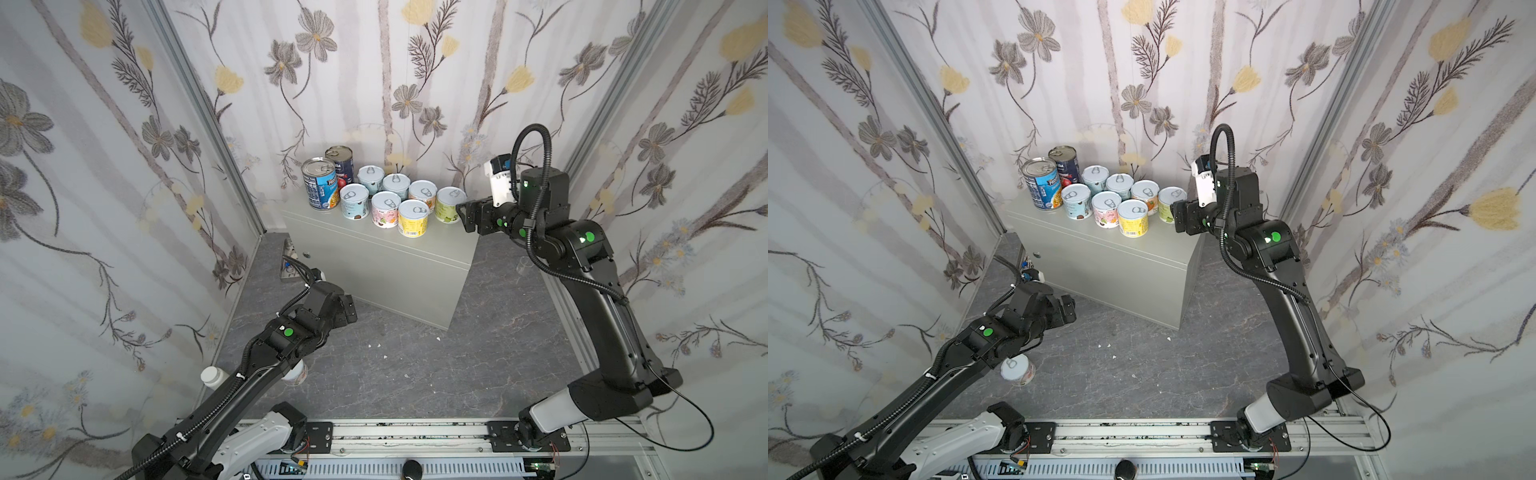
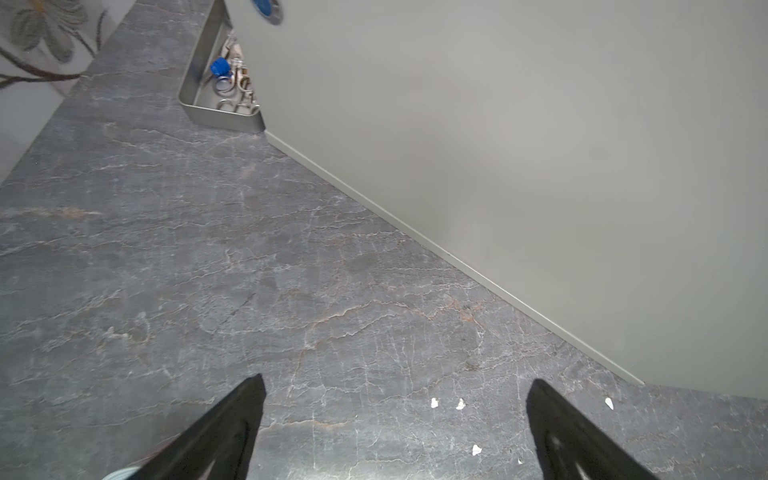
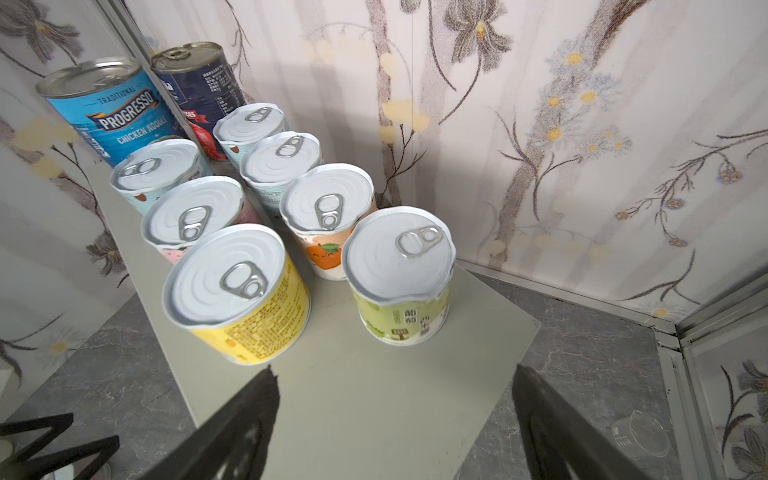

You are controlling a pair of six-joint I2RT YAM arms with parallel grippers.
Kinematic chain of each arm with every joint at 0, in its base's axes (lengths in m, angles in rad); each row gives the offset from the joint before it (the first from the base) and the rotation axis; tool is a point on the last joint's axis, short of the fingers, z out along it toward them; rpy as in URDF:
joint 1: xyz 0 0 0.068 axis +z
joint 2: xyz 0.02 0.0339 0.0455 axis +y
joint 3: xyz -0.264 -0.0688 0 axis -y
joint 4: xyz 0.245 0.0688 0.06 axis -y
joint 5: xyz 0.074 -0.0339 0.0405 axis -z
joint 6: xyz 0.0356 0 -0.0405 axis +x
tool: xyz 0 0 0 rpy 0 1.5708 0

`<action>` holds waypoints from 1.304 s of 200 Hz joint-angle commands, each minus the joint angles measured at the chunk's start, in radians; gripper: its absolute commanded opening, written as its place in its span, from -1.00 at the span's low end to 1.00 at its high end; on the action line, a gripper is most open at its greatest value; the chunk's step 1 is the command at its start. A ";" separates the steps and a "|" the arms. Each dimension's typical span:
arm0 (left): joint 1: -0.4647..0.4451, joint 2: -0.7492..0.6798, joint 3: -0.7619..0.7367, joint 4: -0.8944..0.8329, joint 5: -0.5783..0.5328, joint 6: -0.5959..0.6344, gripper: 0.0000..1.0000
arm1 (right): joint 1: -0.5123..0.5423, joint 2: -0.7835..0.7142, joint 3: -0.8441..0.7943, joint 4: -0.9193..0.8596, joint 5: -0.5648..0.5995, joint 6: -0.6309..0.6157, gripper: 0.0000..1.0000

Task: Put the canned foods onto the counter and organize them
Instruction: 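Open right gripper and release the green-labelled can in the row, then grasp the pink-labelled can on the floor with left gripper while right gripper withdraws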

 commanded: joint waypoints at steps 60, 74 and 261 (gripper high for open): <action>0.067 0.067 0.021 -0.339 -0.095 -0.218 1.00 | 0.009 -0.450 -0.658 0.437 -0.116 0.161 0.79; 0.071 0.079 0.014 -0.386 -0.124 -0.264 1.00 | 0.012 -0.531 -0.774 0.498 -0.121 0.188 0.78; 0.268 -0.031 -0.223 -0.381 -0.037 -0.592 1.00 | 0.035 -0.976 -1.339 0.679 -0.267 0.256 0.73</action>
